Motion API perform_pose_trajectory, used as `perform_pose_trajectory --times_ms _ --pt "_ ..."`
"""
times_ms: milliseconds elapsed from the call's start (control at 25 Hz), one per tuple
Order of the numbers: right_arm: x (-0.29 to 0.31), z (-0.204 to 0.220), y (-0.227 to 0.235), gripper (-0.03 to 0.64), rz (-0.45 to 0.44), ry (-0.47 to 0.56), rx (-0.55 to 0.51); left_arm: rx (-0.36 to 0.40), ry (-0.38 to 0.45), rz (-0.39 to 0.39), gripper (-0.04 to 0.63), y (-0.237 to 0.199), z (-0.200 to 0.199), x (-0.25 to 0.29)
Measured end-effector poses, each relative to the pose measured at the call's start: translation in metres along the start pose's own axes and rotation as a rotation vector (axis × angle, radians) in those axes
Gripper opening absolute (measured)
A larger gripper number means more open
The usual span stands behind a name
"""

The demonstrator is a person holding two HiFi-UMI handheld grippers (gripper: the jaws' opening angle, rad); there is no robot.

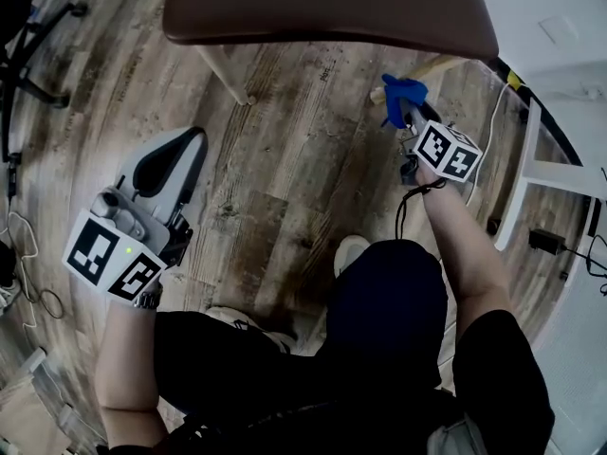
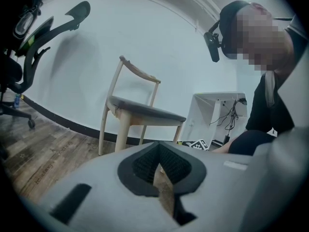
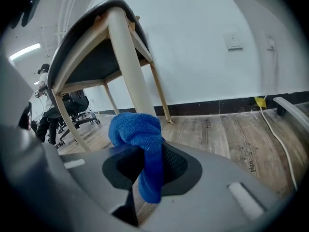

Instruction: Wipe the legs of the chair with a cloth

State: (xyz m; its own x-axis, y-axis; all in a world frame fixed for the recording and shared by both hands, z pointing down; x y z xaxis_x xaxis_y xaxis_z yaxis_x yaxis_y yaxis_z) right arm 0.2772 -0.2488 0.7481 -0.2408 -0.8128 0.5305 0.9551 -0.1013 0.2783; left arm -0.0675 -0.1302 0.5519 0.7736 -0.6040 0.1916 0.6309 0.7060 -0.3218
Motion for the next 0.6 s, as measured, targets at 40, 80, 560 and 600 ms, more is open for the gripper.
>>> perform_pose_trajectory --times_ms 40,80,560,600 --pt "0.006 0.007 0.003 0.091 -0.001 -0.011 -0.002 -0.001 -0.004 -0.004 0.005 -0.001 0.001 0.0" --pt "0.011 0.014 0.005 0.091 0.0 -0.022 -0.003 -0.001 -0.007 -0.008 0.005 -0.002 0.002 -0.001" --pt "0.054 0.077 0.031 0.091 0.067 -0.158 -0.023 -0.007 -0.045 -0.027 0.005 -0.008 0.015 -0.004" --pt "0.057 0.081 0.032 0.091 0.073 -0.17 -0.021 -0.008 -0.048 -0.03 0.005 -0.009 0.015 -0.004"
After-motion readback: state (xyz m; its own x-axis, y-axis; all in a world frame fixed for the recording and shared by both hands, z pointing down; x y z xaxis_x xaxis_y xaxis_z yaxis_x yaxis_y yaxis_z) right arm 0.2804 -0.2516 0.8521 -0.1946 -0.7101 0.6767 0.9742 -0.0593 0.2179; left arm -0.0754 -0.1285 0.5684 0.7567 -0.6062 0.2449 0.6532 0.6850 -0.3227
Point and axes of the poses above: the fingertips, and each gripper's own axes: x forward along the fingers, y to its right, z out of its underside, the point moved 1 cm from there along -x, backward along the fingers, and after that the axes turned 5 degrees about z, right-handed, at the moved point
